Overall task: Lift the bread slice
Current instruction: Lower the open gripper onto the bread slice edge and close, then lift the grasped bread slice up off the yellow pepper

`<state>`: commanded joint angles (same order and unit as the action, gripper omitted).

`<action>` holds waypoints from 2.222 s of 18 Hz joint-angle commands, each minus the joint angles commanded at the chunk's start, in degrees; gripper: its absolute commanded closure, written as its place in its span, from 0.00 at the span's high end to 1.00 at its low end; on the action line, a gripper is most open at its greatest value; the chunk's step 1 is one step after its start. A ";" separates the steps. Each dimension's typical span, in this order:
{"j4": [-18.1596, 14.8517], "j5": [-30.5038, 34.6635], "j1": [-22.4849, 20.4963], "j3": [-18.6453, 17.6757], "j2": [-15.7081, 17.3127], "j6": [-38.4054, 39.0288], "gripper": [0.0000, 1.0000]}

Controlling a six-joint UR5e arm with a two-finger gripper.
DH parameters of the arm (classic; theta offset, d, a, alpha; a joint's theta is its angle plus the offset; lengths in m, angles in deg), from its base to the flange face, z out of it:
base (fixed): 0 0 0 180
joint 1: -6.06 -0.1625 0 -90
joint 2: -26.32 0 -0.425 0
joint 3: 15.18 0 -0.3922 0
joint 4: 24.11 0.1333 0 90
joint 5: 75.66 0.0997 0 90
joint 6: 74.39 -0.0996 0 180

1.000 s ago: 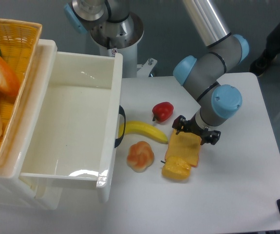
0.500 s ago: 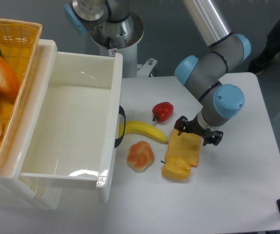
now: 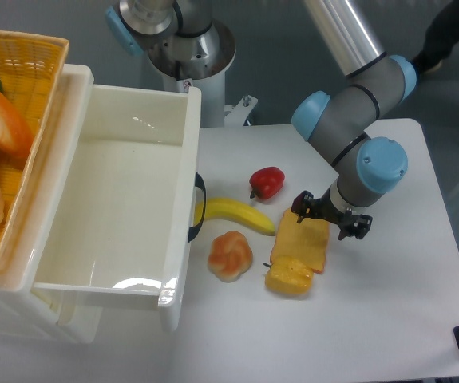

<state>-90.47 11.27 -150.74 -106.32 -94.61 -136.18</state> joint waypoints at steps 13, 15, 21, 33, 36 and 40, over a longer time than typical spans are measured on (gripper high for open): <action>0.17 0.00 0.09 -0.35 -1.05 0.44 1.00; 0.18 0.00 0.26 -0.61 -1.32 0.44 1.00; 1.93 0.00 0.35 -1.85 -1.67 0.79 0.96; 1.93 0.00 0.00 -1.76 -1.85 0.09 0.07; 1.85 -0.09 0.00 -1.41 -1.67 0.44 0.00; 1.85 -0.53 -0.44 -1.14 -1.14 0.62 0.00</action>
<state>-88.63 10.74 -151.18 -107.46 -95.76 -135.56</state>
